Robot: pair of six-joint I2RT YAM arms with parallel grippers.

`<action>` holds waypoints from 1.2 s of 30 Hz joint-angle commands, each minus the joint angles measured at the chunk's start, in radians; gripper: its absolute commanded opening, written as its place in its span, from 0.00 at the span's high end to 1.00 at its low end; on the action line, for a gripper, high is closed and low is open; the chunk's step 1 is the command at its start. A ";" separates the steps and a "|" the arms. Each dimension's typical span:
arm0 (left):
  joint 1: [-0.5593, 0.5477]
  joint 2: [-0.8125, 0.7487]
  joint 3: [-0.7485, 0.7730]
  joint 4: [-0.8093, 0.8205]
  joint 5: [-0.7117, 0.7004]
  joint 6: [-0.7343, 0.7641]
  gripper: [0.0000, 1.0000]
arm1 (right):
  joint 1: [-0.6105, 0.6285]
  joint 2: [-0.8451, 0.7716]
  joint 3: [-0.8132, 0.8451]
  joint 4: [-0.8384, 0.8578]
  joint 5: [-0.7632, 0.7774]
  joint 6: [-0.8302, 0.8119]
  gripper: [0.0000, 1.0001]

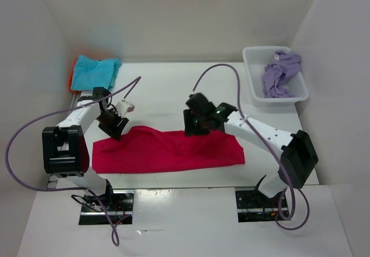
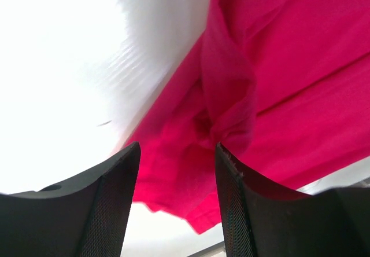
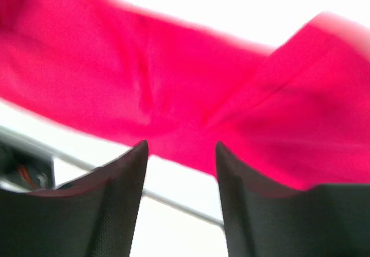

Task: Fold and stack the t-shirts
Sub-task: Grap the side of the flattened tshirt furthest away from the robot with both arms

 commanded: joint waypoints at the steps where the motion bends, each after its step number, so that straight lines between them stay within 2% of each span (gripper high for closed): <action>1: -0.002 -0.082 -0.006 0.009 -0.060 -0.010 0.38 | -0.164 -0.007 0.067 -0.009 0.086 -0.031 0.43; 4: 0.008 -0.104 -0.006 0.032 -0.100 -0.022 0.36 | -0.285 0.118 0.145 0.001 0.074 -0.087 0.35; 8: 0.008 -0.104 0.003 0.032 -0.113 -0.022 0.34 | -0.298 0.319 0.295 -0.012 0.022 -0.180 0.21; 10: 0.008 -0.104 -0.019 0.032 -0.113 -0.031 0.34 | -0.298 0.392 0.360 -0.012 -0.053 -0.229 0.21; 13: 0.018 -0.104 -0.042 0.032 -0.113 -0.040 0.34 | -0.217 0.401 0.383 -0.012 -0.055 -0.287 0.21; 16: 0.027 -0.104 -0.063 0.041 -0.103 -0.049 0.34 | -0.177 0.438 0.384 -0.012 -0.066 -0.297 0.28; 18: 0.027 -0.104 -0.063 0.050 -0.094 -0.049 0.34 | -0.177 0.461 0.371 -0.025 -0.066 -0.297 0.34; 24: 0.027 -0.084 -0.063 0.050 -0.094 -0.049 0.33 | -0.198 0.509 0.353 -0.075 -0.018 -0.248 0.35; 27: 0.027 -0.075 -0.063 0.050 -0.094 -0.049 0.33 | -0.198 0.509 0.321 -0.087 -0.027 -0.248 0.48; 28: 0.027 -0.075 -0.063 0.050 -0.094 -0.049 0.33 | -0.198 0.497 0.321 -0.087 -0.038 -0.248 0.60; 30: 0.027 -0.066 -0.063 0.050 -0.094 -0.049 0.33 | -0.198 0.471 0.296 -0.078 -0.048 -0.229 0.72; 31: 0.027 -0.066 -0.063 0.050 -0.094 -0.049 0.33 | -0.198 0.460 0.296 -0.078 -0.057 -0.229 0.83; 34: 0.027 -0.066 -0.063 0.050 -0.094 -0.049 0.33 | -0.198 0.415 0.287 -0.067 -0.057 -0.208 0.97; 36: 0.027 -0.066 -0.072 0.050 -0.094 -0.049 0.33 | -0.198 0.383 0.287 -0.058 -0.057 -0.197 1.00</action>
